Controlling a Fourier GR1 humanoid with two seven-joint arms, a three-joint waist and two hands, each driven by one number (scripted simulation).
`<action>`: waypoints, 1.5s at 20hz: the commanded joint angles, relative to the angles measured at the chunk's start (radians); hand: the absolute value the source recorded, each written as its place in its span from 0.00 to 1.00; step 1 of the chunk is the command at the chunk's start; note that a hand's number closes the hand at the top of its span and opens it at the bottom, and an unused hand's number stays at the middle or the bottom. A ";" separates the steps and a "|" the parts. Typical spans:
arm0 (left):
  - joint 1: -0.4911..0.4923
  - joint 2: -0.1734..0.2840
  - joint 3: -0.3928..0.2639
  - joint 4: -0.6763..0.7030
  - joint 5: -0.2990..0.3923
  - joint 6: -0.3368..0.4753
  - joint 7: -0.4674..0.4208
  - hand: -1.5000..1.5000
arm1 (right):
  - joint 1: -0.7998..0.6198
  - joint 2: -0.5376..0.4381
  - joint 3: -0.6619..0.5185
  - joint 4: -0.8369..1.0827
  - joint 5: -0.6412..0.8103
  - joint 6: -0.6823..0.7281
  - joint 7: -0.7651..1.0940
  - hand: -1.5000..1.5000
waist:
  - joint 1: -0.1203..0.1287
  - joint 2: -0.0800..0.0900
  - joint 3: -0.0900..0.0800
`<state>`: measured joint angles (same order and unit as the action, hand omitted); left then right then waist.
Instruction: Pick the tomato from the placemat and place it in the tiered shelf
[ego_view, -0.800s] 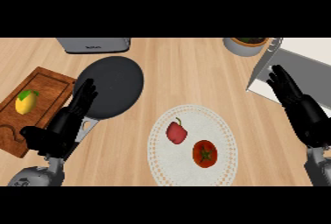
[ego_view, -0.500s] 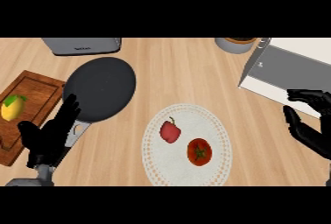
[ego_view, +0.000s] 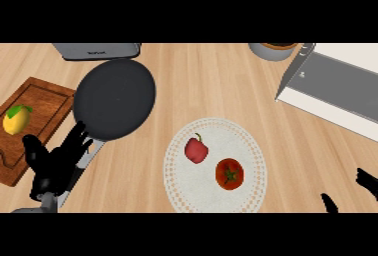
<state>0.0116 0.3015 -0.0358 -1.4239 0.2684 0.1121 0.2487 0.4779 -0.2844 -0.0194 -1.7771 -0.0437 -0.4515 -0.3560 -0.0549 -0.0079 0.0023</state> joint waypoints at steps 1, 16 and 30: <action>0.014 -0.001 -0.014 0.015 0.001 -0.024 0.032 0.50 | 0.221 -0.007 0.059 -0.176 0.025 0.063 -0.088 0.00 | 0.025 0.003 -0.003; -0.061 -0.007 -0.003 0.036 -0.010 -0.043 0.053 0.50 | 0.360 -0.031 0.396 -0.639 0.622 0.023 0.607 0.00 | 0.073 0.020 -0.007; -0.091 -0.006 0.014 0.092 -0.040 -0.049 0.037 0.50 | -0.098 0.277 0.601 -0.397 1.166 0.253 1.246 0.00 | 0.073 0.014 -0.005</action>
<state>-0.0686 0.2748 -0.0403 -1.3592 0.2335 0.0759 0.2883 0.5082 -0.1002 0.5190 -2.2518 0.9796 -0.2913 0.7327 0.0205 0.0063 -0.0024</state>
